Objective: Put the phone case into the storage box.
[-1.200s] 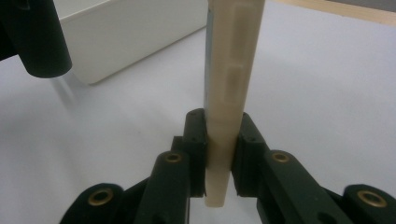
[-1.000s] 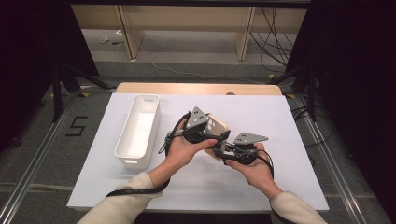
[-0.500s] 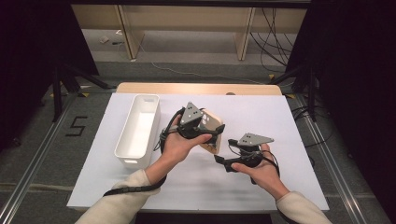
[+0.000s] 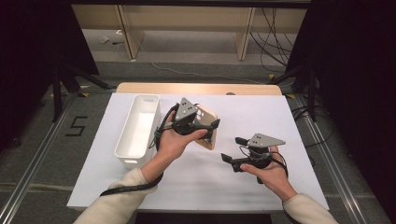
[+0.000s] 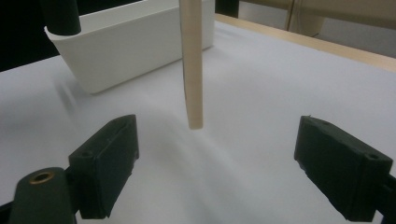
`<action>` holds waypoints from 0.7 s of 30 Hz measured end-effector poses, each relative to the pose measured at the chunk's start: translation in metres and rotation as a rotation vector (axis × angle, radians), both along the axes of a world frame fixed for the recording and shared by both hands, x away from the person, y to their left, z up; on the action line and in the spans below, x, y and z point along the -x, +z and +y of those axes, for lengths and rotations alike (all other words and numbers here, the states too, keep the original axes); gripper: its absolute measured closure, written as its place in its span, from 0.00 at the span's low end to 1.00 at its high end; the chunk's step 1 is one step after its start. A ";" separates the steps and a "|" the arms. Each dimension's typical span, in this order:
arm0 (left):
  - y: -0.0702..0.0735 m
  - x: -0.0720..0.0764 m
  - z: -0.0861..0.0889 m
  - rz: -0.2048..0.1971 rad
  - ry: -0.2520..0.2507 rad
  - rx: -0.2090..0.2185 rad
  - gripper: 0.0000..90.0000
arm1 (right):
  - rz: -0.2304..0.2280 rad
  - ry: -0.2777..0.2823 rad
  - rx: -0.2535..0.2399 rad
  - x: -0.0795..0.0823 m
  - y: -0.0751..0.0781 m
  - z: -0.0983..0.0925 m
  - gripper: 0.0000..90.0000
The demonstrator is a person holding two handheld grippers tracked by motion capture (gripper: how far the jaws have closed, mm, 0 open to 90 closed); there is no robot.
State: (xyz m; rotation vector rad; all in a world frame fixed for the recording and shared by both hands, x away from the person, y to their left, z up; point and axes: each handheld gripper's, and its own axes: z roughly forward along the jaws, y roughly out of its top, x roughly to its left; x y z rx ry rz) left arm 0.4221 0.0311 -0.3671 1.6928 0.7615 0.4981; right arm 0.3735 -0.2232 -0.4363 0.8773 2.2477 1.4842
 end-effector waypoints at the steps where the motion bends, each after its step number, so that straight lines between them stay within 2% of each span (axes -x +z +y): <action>1: 0.001 0.000 0.000 -0.001 0.003 0.002 0.12 | -0.003 0.000 -0.002 0.001 0.000 -0.001 0.16; 16: 0.013 -0.006 0.018 -0.012 0.070 0.013 0.12 | -0.026 -0.025 -0.018 0.012 0.003 -0.019 0.15; 21: 0.015 -0.009 0.024 0.000 0.090 0.009 0.12 | -0.031 -0.029 -0.019 0.014 0.003 -0.026 0.15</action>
